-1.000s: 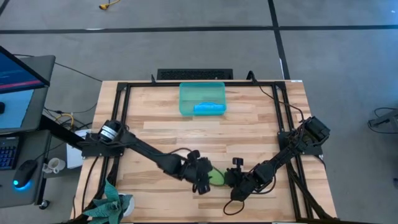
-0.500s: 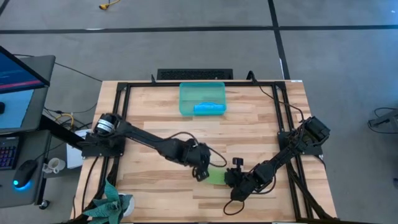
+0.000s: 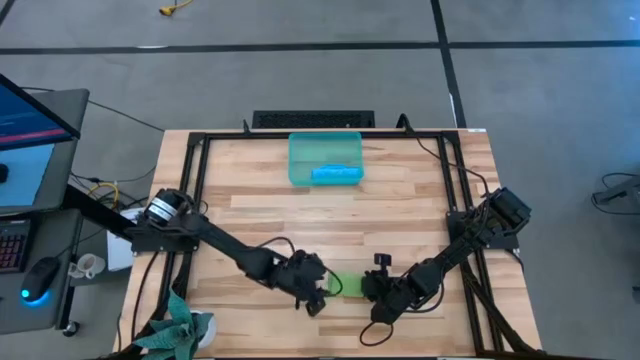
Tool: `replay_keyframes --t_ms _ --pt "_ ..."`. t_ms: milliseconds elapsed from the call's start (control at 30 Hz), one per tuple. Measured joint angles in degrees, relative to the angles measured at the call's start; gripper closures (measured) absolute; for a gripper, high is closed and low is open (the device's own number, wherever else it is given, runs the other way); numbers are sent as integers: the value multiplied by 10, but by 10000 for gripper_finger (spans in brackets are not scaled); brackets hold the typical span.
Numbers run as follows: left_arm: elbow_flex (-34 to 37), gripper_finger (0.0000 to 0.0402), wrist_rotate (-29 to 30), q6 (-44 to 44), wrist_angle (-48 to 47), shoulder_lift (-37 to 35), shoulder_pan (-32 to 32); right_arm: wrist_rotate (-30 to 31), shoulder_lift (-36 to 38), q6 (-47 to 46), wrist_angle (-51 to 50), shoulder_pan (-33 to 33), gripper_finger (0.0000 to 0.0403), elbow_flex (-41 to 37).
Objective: Roll microfiber towels into tight, uniform cylinder then place into a basket
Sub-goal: Put the green microfiber cloth into the blue bin
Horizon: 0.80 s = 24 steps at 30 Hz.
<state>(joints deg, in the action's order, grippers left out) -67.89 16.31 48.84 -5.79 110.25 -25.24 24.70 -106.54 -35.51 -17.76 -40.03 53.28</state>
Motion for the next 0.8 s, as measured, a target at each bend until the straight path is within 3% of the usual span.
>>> replay_keyframes --t_ms 233,567,800 --pt "80 168 5 13 220 -2 16 0 0 0 1 0 296 0" --pt "87 168 21 67 217 13 16 0 0 0 2 1 296 0" --pt "79 168 10 94 249 70 18 0 0 0 2 4 296 0"
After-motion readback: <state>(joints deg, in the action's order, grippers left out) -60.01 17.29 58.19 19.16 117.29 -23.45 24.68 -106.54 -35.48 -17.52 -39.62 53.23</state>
